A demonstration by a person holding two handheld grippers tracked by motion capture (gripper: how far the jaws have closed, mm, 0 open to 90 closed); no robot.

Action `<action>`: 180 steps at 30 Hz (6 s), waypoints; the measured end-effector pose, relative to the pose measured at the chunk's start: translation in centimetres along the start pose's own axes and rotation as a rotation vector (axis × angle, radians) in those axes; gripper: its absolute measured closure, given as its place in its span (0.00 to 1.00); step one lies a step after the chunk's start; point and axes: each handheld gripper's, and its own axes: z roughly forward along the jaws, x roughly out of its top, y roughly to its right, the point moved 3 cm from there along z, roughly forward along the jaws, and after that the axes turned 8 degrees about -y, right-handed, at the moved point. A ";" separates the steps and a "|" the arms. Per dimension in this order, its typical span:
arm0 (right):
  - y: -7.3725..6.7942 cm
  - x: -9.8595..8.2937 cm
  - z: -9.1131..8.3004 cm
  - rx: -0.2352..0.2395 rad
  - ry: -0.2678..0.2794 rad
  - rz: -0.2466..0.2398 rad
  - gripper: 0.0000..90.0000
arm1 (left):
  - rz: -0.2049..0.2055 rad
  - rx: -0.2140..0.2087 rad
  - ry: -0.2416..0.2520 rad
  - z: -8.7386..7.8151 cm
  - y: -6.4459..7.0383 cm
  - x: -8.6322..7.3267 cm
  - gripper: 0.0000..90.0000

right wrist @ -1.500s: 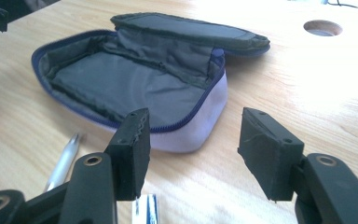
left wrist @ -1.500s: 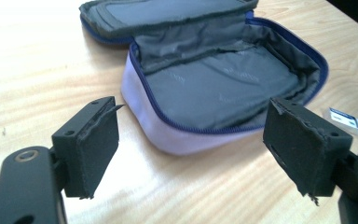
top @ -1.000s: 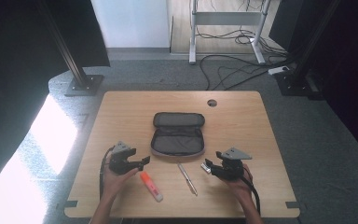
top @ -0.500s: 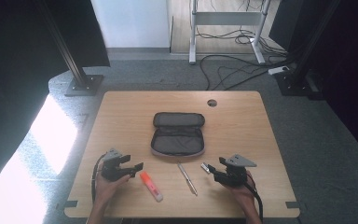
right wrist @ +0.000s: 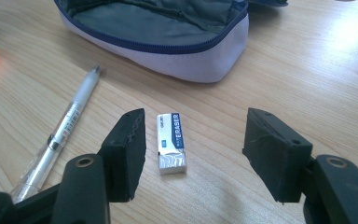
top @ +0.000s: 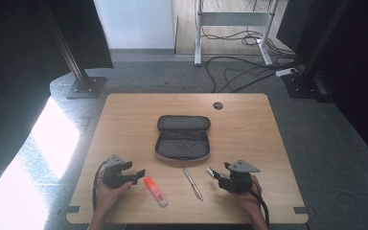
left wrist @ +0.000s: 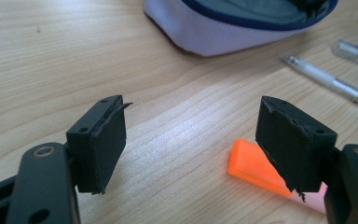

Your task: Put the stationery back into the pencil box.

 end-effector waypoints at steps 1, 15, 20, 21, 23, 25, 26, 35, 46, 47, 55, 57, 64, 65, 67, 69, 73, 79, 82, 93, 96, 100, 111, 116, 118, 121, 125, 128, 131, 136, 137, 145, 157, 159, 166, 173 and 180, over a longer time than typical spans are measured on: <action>0.0 0.0 0.0 -0.001 -0.004 -0.003 0.43 | 0.002 0.001 -0.004 0.1 0.0 0.0 0.28; -0.4 0.1 1.6 0.019 -0.059 -0.032 0.44 | -0.011 0.002 0.001 0.1 0.2 -0.1 0.28; -0.6 0.1 2.6 0.025 -0.087 -0.038 0.48 | -0.016 0.007 -0.002 0.2 0.1 -0.3 0.28; -0.7 0.2 2.8 0.024 -0.091 -0.034 0.49 | -0.017 0.007 -0.003 0.2 0.1 -0.3 0.28; -0.7 0.2 3.0 0.024 -0.098 -0.034 0.52 | -0.016 0.007 -0.002 0.1 0.2 -0.3 0.28; -0.8 0.2 3.1 0.019 -0.105 -0.036 0.56 | -0.018 0.006 0.000 0.1 0.2 -0.3 0.28; -0.8 0.2 3.2 0.013 -0.112 -0.036 0.58 | -0.019 0.005 0.001 0.1 0.2 -0.3 0.28; -1.1 0.1 3.4 -0.005 -0.134 -0.065 0.79 | -0.012 0.024 0.007 -0.4 0.3 -0.2 0.28; -1.1 0.1 2.7 -0.018 -0.107 -0.022 0.80 | -0.015 0.025 0.029 -1.2 0.5 -0.3 0.28; -1.0 0.2 2.5 -0.014 -0.097 -0.019 0.81 | -0.017 0.025 0.029 -1.3 0.5 -0.3 0.28; -0.8 0.5 1.1 0.008 -0.039 0.026 0.81 | -0.020 0.020 0.029 -1.4 0.7 -0.6 0.28; -0.7 0.6 0.9 0.006 -0.031 0.030 0.81 | -0.022 0.017 0.030 -1.5 0.8 -0.6 0.28; -1.2 1.2 0.2 -0.001 0.003 0.028 0.81 | -0.029 0.011 0.034 -1.6 0.7 -0.8 0.28; -1.2 1.3 0.1 0.000 0.007 0.027 0.81 | -0.028 0.009 0.034 -1.6 0.7 -0.8 0.28; -1.4 1.6 0.0 0.001 0.012 0.020 0.81 | -0.026 0.008 0.029 -1.6 0.7 -0.8 0.28; -1.5 1.9 -0.1 -0.001 0.020 0.012 0.81 | -0.029 0.006 0.029 -1.6 0.7 -0.8 0.28; -1.8 2.3 -0.3 0.012 0.028 0.021 0.81 | -0.031 0.007 0.043 -1.9 0.8 -0.6 0.28; -2.0 3.0 -0.6 0.005 0.030 0.012 0.81 | -0.027 0.001 0.040 -1.8 1.0 -0.6 0.28; -2.2 3.8 -0.8 0.009 0.039 0.011 0.81 | -0.029 0.005 0.044 -1.8 1.0 -0.6 0.28; -2.1 5.7 0.1 0.002 0.040 0.012 0.81 | -0.036 0.010 0.052 -1.9 0.9 -0.6 0.29; -2.0 6.2 0.4 0.001 0.041 0.014 0.81 | -0.040 0.011 0.059 -2.0 0.9 -0.6 0.30; -1.8 6.6 1.0 0.005 0.039 0.023 0.81 | -0.043 0.012 0.062 -2.1 0.8 -0.7 0.30; -1.2 6.9 2.4 -0.010 0.021 0.038 0.81 | -0.038 0.006 0.052 -1.9 0.9 -0.7 0.30; -1.1 7.1 3.0 -0.033 -0.005 0.016 0.81 | -0.037 0.009 0.056 -1.8 1.0 -0.8 0.30; -1.0 7.3 3.2 -0.033 -0.006 0.017 0.81 | -0.035 0.009 0.055 -1.8 1.0 -0.8 0.30; -1.0 7.6 3.5 -0.035 -0.009 0.016 0.81 | -0.033 0.007 0.052 -1.7 1.1 -0.8 0.30; -0.9 7.9 3.8 -0.036 -0.013 0.015 0.81 | -0.036 0.005 0.053 -1.7 1.0 -0.8 0.30; -0.7 8.1 4.2 -0.038 -0.017 0.017 0.81 | -0.041 0.003 0.055 -1.8 1.0 -0.8 0.30; -0.5 8.2 4.6 -0.039 -0.030 0.020 0.81 | -0.040 0.003 0.054 -1.8 1.0 -0.9 0.30; -0.7 8.8 5.1 -0.052 -0.039 0.006 0.81 | -0.044 -0.004 0.055 -1.7 1.0 -0.9 0.30; -0.7 8.9 5.3 -0.052 -0.044 0.003 0.81 | -0.046 -0.010 0.056 -1.7 1.0 -0.9 0.30; -0.8 9.2 6.6 -0.068 -0.064 -0.003 0.81 | -0.054 -0.013 0.071 -1.9 1.0 -0.8 0.30; -0.6 10.0 8.3 -0.072 -0.100 0.001 0.81 | -0.054 -0.007 0.067 -1.8 0.9 -0.9 0.30; -0.6 10.0 8.5 -0.079 -0.102 -0.002 0.80 | -0.055 -0.008 0.067 -1.9 0.8 -0.9 0.30; -0.5 9.8 9.1 -0.088 -0.125 -0.003 0.80 | -0.057 -0.007 0.066 -1.9 0.8 -1.0 0.30; -0.5 9.5 9.5 -0.099 -0.145 -0.018 0.80 | -0.060 -0.007 0.056 -1.7 0.6 -1.1 0.30; -0.5 9.3 9.8 -0.111 -0.168 -0.035 0.78 | -0.066 -0.017 0.059 -1.7 0.6 -1.1 0.30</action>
